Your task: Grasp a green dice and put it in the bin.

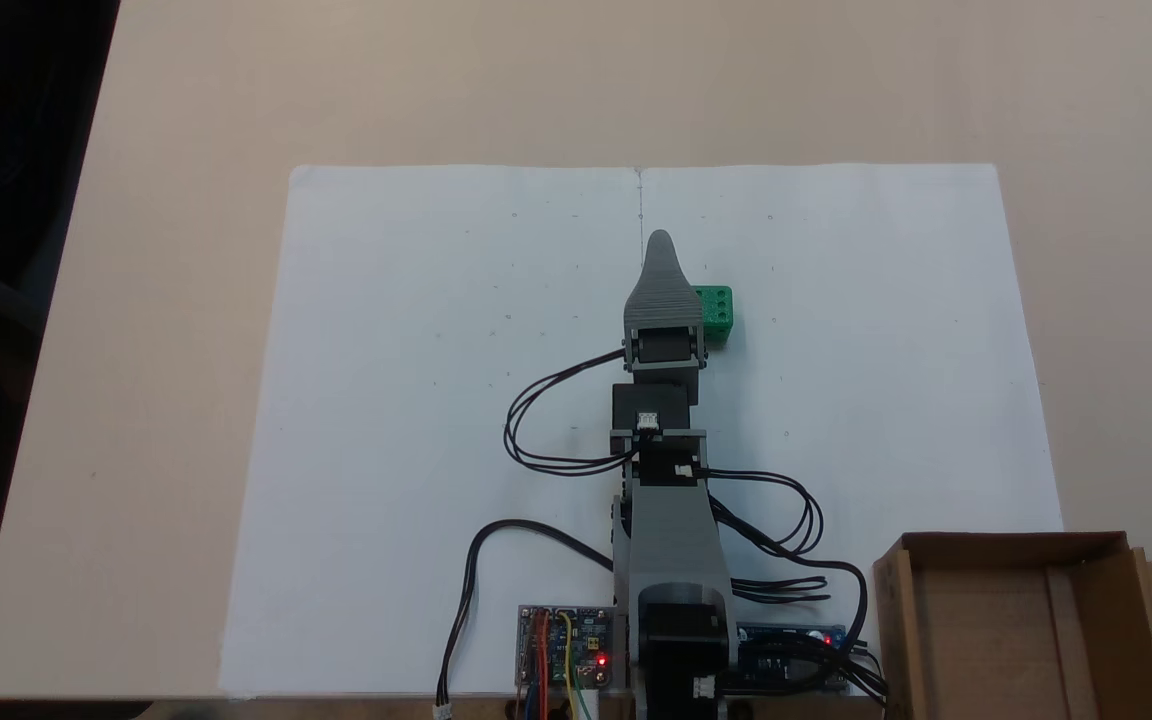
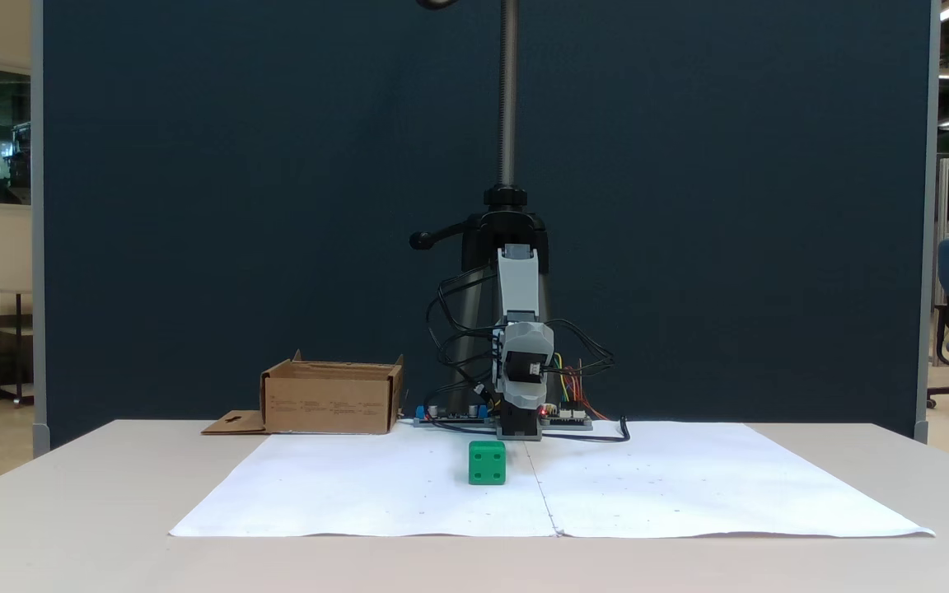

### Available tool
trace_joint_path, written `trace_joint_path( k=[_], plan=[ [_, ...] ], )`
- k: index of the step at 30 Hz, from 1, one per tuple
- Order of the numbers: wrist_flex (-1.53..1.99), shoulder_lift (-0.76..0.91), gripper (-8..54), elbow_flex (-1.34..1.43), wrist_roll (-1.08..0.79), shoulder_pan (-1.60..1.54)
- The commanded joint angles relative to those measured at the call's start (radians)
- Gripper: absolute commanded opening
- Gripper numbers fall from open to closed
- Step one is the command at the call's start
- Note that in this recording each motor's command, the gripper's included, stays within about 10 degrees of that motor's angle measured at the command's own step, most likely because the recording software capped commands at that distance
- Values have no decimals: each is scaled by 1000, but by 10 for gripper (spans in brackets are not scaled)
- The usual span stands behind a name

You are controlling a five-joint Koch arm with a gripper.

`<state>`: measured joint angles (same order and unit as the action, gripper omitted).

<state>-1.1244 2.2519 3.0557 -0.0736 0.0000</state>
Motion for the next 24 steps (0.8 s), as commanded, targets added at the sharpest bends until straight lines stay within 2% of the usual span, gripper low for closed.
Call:
trace_joint_path(
  k=[1, 7, 15, 17, 24],
  plan=[
    [-51, 104, 427, 54, -44, -11],
    [141, 104, 416, -149, -64, 32],
    [708, 104, 417, -457, -64, 114],
    [948, 104, 417, -560, -64, 114],
    [1339, 101, 417, -775, -64, 101]
  ],
)
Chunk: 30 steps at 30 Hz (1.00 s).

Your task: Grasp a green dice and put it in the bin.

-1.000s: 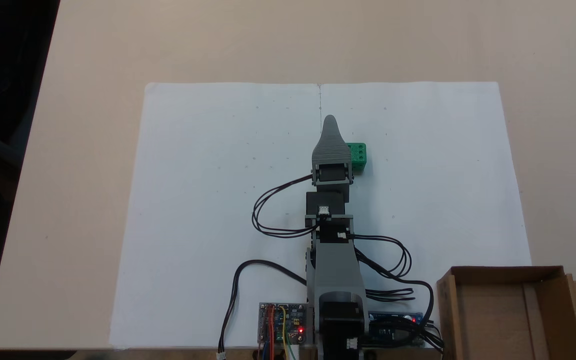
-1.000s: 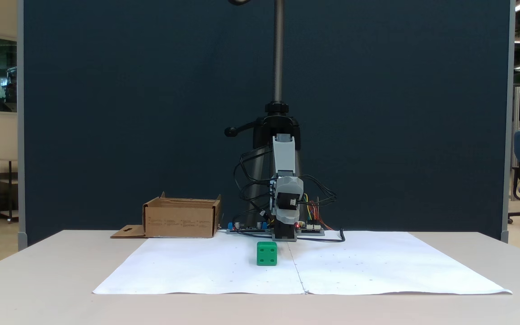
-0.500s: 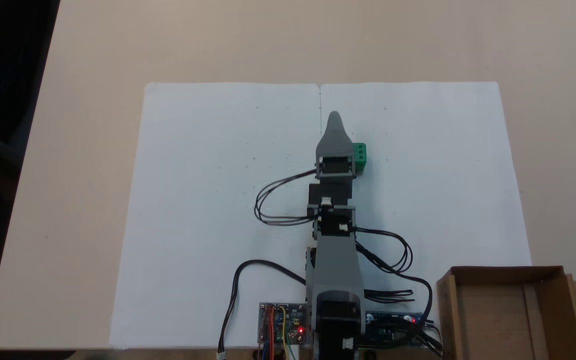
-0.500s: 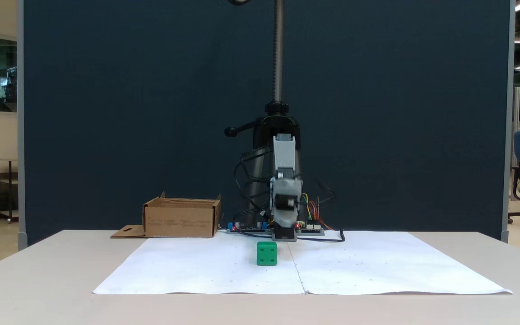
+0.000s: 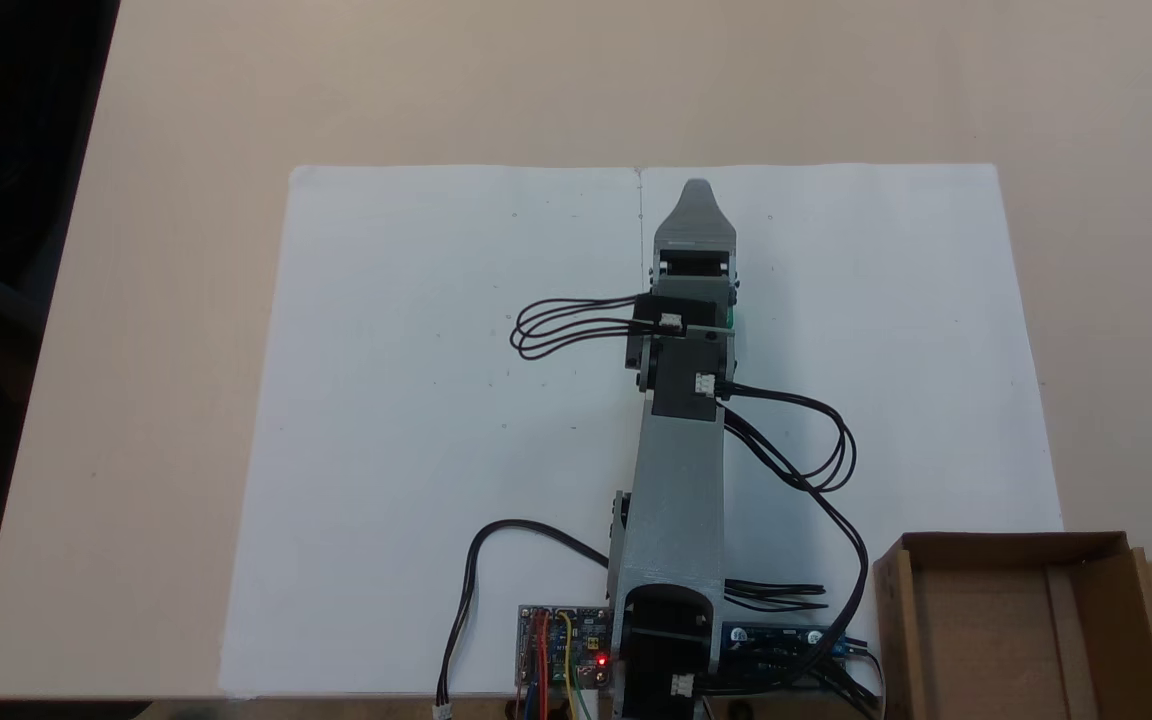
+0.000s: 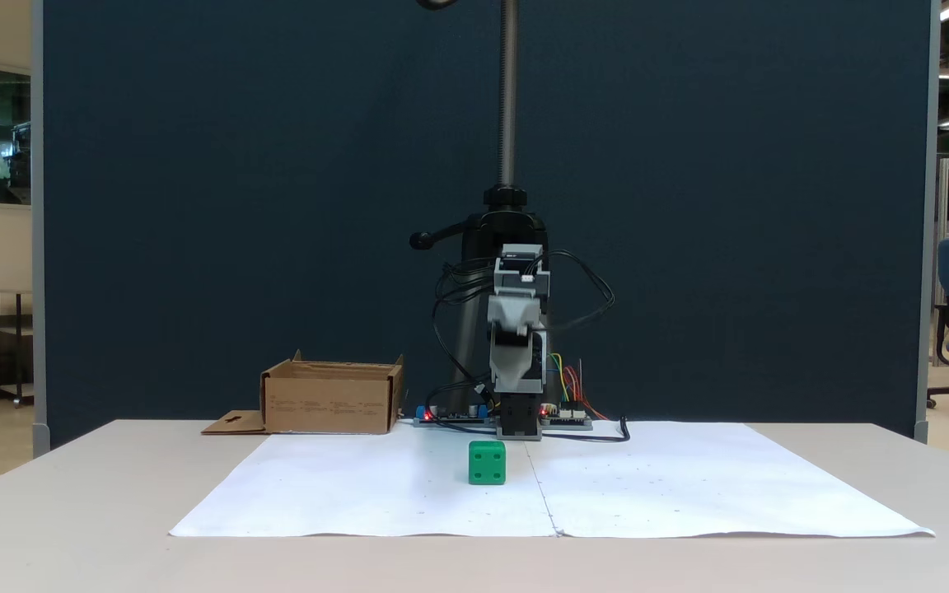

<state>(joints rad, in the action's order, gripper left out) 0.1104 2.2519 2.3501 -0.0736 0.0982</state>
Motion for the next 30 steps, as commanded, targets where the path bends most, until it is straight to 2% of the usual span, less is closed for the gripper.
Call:
trace_joint_path(
  k=[1, 11, 21, 30],
  plan=[
    [161, 101, 417, -83, -64, -6],
    [614, -132, 417, -268, -64, -43],
    [649, -380, 418, -431, -72, -21],
    [646, -495, 417, -520, -169, 55]
  ],
)
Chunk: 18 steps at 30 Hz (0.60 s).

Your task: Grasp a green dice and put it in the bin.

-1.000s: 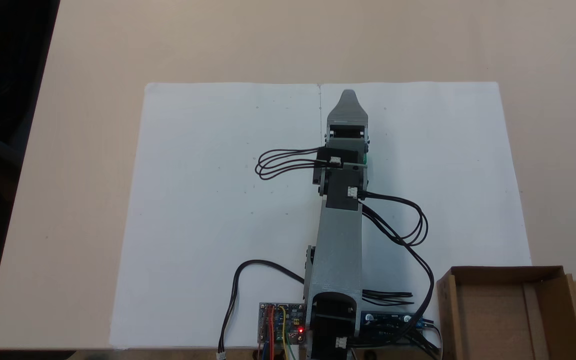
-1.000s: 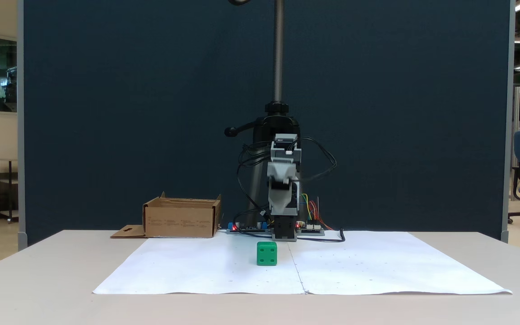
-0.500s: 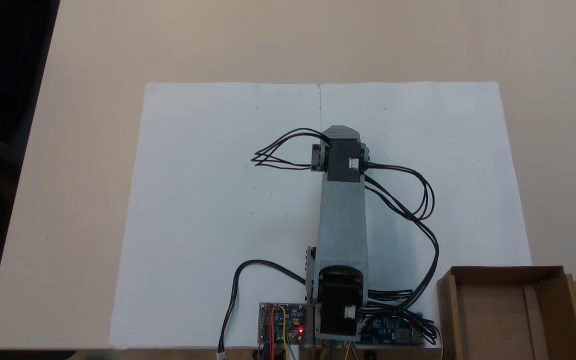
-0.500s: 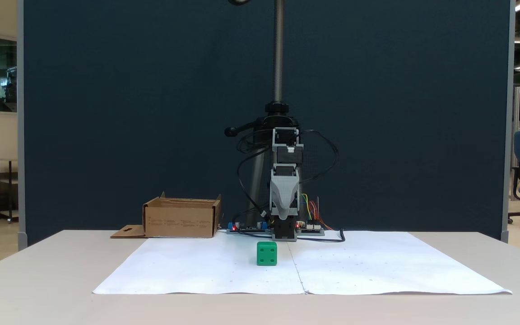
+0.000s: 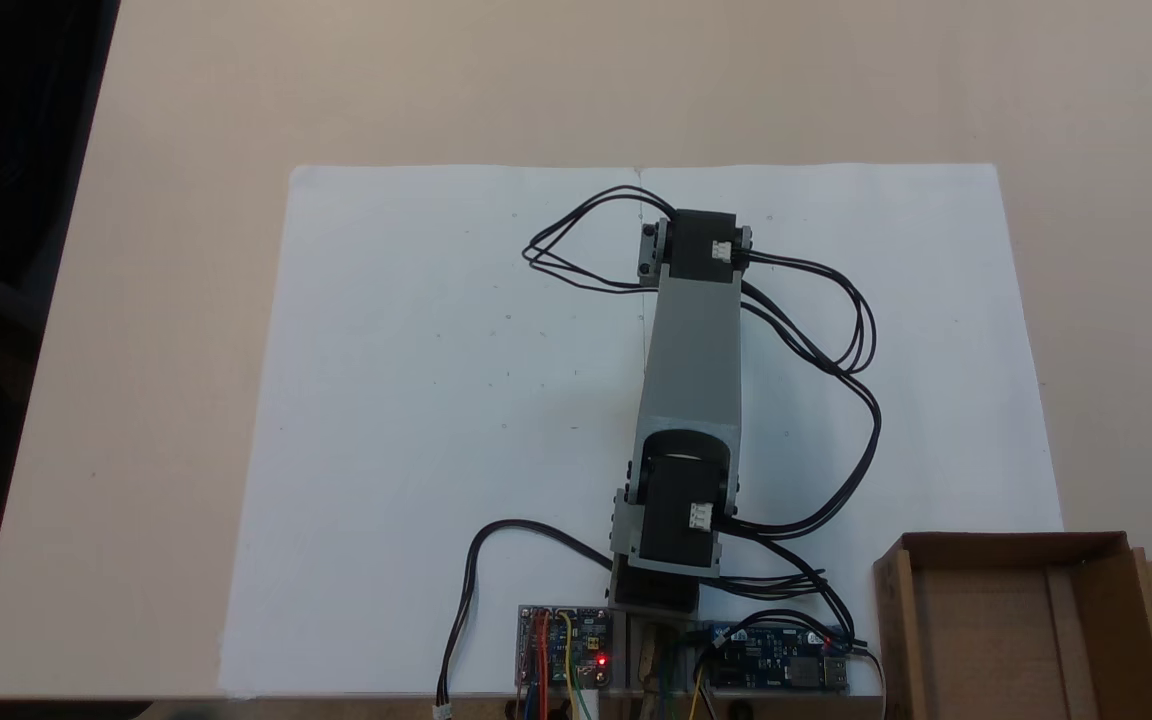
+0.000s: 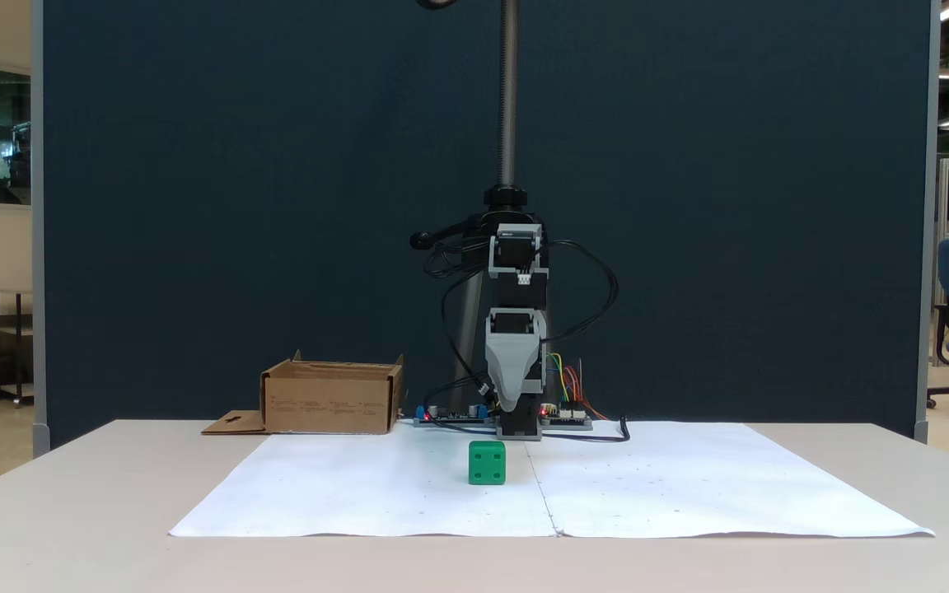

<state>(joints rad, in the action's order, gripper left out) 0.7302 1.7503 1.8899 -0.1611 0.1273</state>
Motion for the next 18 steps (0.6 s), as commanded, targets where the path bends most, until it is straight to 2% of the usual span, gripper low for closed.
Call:
trace_joint_path(
  k=[1, 10, 18],
  plan=[
    [26, -5, 417, -66, -91, 29],
    [-14, -138, 418, -94, -130, 66],
    [-18, -176, 417, -94, -133, 106]
  ],
)
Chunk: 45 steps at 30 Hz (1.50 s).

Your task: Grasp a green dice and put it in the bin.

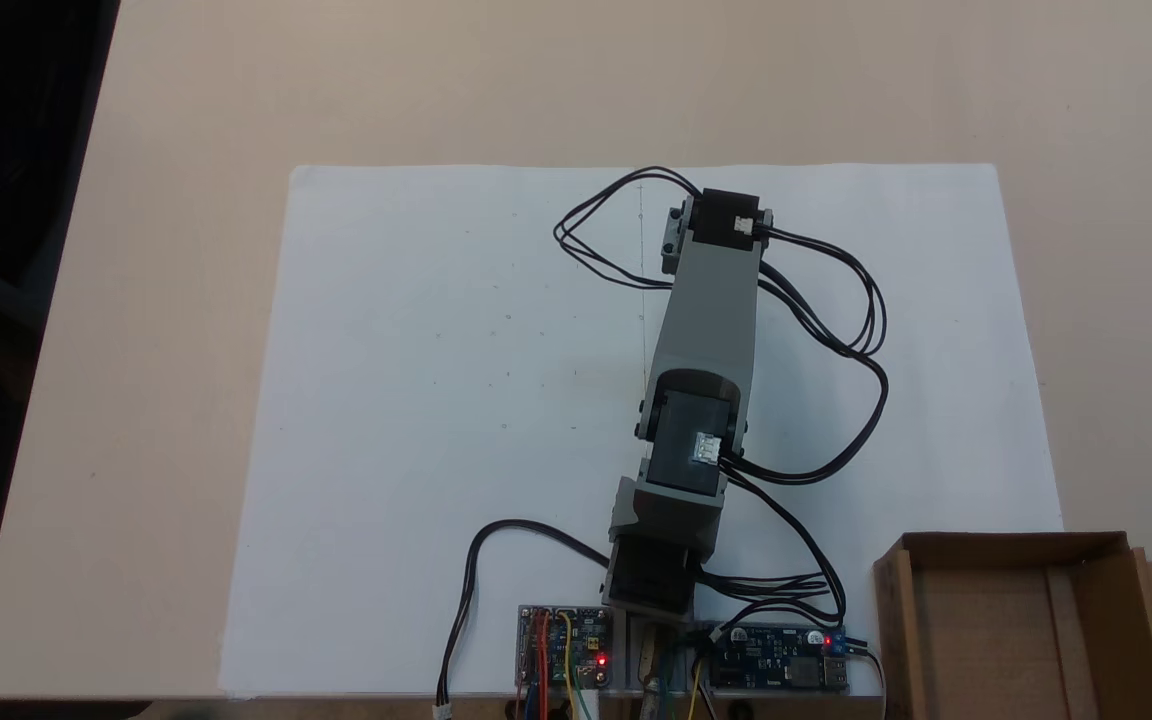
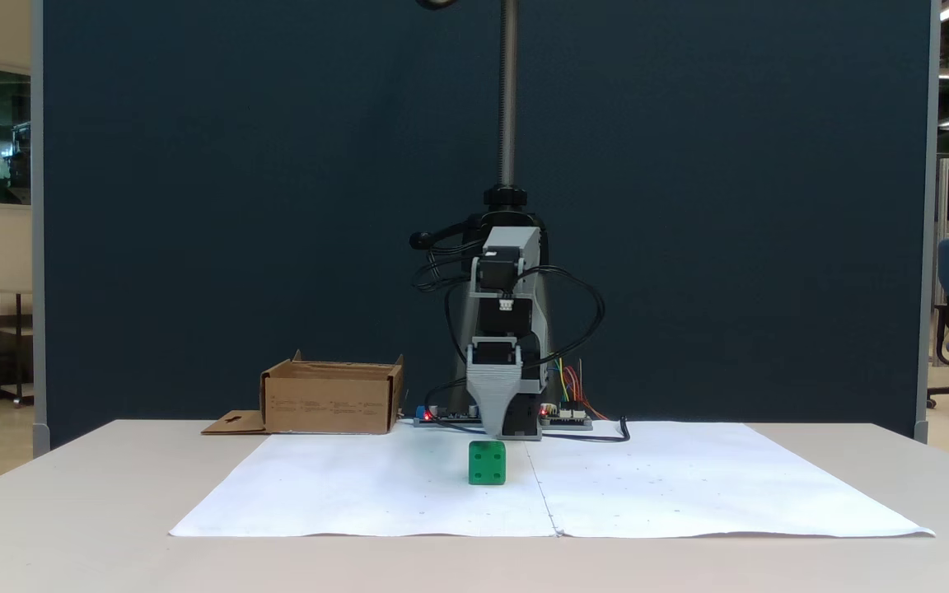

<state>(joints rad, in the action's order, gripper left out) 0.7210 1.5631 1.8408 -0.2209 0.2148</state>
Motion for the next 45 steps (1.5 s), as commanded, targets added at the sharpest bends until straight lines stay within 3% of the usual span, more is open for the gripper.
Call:
trace_joint_path(
  k=[1, 45],
  plan=[
    [-9, 9, 417, -44, -74, 26],
    [-11, -129, 417, -25, -63, 28]
  ],
)
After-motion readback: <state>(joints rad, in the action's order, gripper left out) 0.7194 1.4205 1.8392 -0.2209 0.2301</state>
